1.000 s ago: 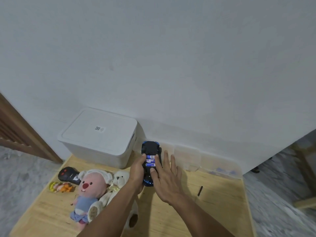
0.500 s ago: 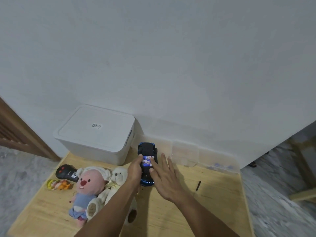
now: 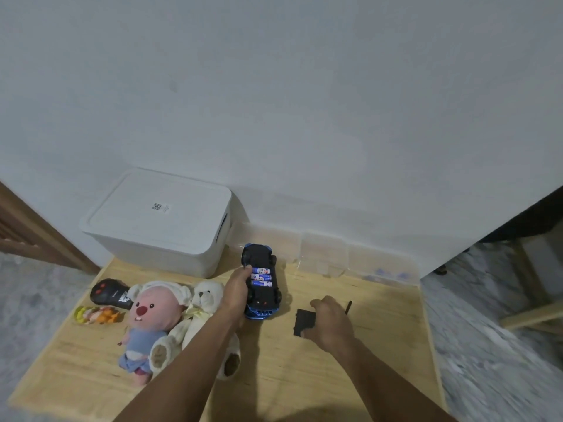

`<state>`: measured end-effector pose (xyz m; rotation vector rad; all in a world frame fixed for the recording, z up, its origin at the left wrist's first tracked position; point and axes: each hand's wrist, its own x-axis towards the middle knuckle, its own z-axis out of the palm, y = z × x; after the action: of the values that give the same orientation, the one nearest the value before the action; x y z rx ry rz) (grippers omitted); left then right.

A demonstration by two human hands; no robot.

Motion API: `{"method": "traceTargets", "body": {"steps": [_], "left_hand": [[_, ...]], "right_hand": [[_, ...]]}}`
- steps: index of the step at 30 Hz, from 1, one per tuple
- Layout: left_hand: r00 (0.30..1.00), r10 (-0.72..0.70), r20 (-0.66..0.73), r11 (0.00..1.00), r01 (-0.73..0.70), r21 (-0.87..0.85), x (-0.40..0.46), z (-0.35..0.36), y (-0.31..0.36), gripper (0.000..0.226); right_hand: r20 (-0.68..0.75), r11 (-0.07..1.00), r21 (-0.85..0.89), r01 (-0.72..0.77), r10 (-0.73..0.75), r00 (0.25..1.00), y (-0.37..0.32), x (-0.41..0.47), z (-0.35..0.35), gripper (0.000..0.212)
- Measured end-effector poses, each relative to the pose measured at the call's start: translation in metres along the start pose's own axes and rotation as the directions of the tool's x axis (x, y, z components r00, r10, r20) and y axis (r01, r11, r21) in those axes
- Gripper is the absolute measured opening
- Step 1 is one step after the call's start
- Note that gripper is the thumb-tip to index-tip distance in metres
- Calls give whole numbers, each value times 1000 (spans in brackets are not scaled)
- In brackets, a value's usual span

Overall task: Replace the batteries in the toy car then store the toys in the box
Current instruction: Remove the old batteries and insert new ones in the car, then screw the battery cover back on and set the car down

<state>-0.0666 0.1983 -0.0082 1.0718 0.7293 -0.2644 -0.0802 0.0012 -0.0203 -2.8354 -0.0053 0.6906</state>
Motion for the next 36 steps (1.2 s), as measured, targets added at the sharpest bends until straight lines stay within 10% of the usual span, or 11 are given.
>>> {"method": "traceTargets", "body": {"steps": [11,21,36], "left_hand": [[999,-14,32,1000,13,16,-4,-3,0,35],[990,-44,132,999,42,19,-9,4,-1,42],[968,-75,239,996,58,74,-5,6,-1,46]], "right_hand": [[-68,949,293,118,-102,992,1,-1,-2,24],[-135,629,756,184,-125,983,-31,6,-67,46],[-154,681,687,253,-204,967,-53,22,-80,22]]}}
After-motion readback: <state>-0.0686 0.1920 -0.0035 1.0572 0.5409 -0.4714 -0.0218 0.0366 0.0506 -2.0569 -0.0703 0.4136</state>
